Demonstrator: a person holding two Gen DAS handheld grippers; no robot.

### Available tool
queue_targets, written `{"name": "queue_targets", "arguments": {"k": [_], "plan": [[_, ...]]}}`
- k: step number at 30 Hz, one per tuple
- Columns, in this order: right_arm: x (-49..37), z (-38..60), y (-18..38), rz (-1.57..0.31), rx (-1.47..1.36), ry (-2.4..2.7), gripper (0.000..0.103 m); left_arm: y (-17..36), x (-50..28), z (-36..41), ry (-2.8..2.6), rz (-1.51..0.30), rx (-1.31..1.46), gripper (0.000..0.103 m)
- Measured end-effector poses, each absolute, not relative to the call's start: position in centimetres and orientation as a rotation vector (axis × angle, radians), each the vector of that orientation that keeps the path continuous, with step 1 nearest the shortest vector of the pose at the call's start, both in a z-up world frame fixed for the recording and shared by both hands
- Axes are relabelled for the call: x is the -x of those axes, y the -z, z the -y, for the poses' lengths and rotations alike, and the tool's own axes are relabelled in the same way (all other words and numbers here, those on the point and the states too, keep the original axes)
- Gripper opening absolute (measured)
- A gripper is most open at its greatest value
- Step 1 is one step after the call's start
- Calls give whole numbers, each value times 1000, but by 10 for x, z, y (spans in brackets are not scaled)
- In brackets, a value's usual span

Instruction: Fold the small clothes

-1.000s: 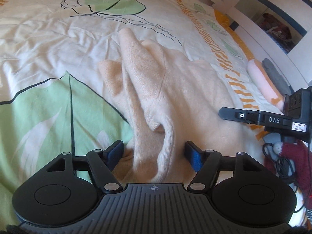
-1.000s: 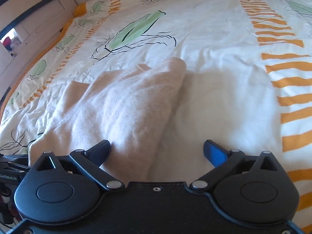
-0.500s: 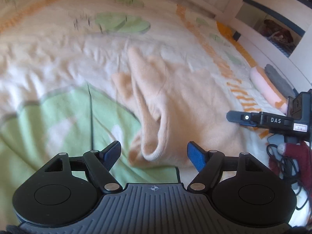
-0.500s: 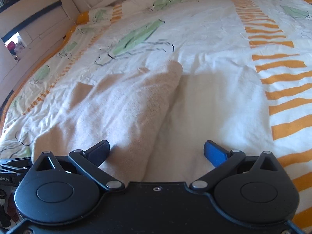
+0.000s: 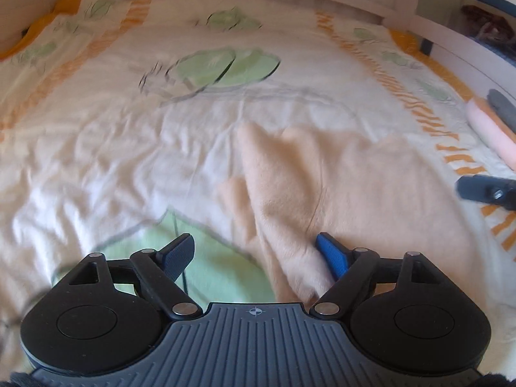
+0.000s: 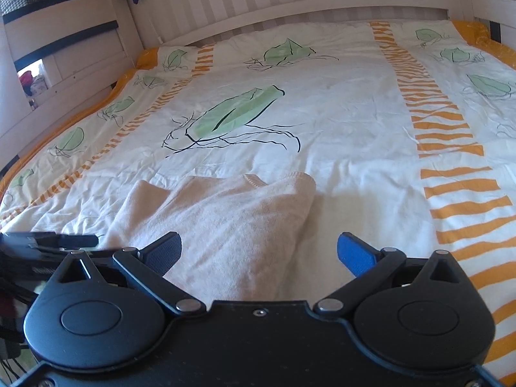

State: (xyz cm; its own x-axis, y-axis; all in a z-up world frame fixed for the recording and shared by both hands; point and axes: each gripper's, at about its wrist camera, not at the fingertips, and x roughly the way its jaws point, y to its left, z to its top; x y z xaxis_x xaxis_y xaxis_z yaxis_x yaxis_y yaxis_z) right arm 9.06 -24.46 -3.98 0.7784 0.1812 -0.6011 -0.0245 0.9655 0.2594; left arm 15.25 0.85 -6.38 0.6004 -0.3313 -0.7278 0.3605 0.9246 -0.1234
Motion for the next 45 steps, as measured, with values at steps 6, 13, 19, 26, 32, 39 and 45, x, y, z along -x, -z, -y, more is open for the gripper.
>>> {"name": "queue_targets", "arguments": {"k": [6,13,19,26,32,39,45], "plan": [[-114,240,37,-651,-156,-61,102,74,-145,-46,366,-851,124,97],[-160,233,79,-760,-34,17,102,72,-141,-44,360,-844,115,97],[-142,234,57,-661,-55,26,103,70,-140,-42,361,-839,115,96],[-119,212,35,-604,-23,-38,103,55,-125,-35,357,-791,70,96],[-165,207,62,-715,10,4,102,48,-111,-34,374,-781,41,96],[-172,213,62,-730,-48,8,102,41,-105,-38,363,-778,71,96],[-110,211,10,-591,-55,29,103,19,-94,-33,381,-748,75,96]]}}
